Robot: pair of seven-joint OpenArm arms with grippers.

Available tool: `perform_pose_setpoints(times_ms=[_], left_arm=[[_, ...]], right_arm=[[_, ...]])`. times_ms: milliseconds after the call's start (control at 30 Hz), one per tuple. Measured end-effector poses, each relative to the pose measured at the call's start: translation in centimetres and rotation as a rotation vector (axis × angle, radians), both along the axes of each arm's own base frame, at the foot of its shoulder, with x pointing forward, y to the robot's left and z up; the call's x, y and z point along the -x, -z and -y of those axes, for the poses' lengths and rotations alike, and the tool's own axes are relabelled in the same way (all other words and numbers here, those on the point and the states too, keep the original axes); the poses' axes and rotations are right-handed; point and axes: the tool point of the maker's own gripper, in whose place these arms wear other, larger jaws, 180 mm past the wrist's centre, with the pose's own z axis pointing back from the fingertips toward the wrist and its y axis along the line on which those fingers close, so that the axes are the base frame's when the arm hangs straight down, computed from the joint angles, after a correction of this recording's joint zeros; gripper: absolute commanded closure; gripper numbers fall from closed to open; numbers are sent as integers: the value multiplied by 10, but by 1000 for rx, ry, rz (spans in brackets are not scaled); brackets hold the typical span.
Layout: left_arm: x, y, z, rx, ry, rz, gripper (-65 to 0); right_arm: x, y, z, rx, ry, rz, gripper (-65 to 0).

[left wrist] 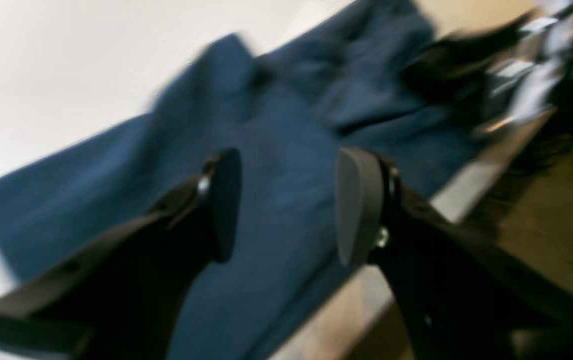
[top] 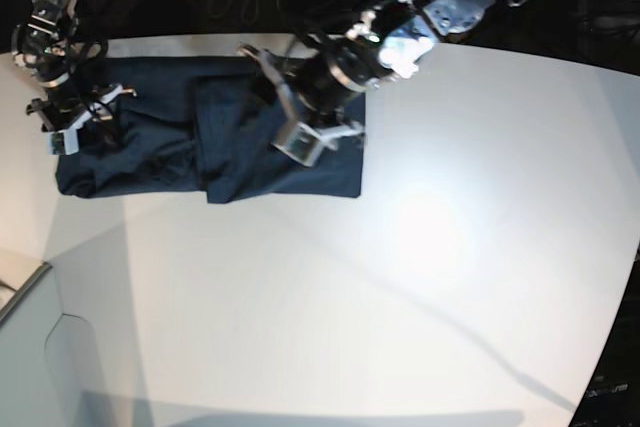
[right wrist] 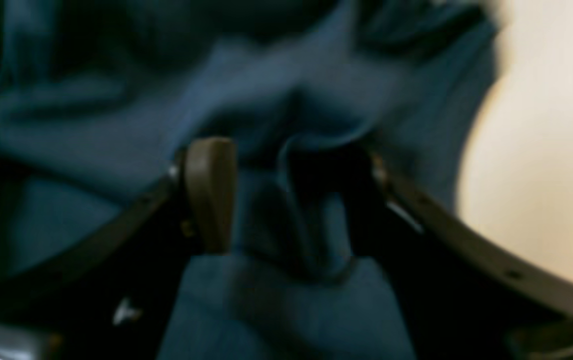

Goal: Layout the t-shirt on the table in an organized manner, then fold the t-shirt properly
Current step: 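Release the strip and lift the left gripper away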

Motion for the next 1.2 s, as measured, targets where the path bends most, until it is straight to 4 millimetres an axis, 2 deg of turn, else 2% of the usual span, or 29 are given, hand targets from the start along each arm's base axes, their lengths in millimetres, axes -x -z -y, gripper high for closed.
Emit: perform_pose_setpoints(times_ms=[100,267,333,500,667,833,967,1200], left_arm=[[-15,7,-48,-39,-121,-5,-294],[-21,16,-107,-65,-299,-36,-297],[-24,18,-127,-77,-355,-40,-297],[-24,21,-155,-92,-436,-49,-297],[-20,25,-160,-100,-447,-62,-297],[-22,23,-163,-98,-455,-55,-297],[-21,24,-163,-101,-454,-59,-297],[-21,24,-163,-100,-454,-58,-297]], right_arm=[[-4,-11,5,0,40,38,-382],[-6,-15,18,14,71,45,-384],[-11,-17,22,7,87,59,-384],[-8,-13,24,5,92,47,-384],[-20,-6,31,-26,105,46,-384],[-4,14,48,-26,122,-38,-384],[-11,13,52,-33,129,-23,-384],[-4,24,52,-56,139,-47,-384]])
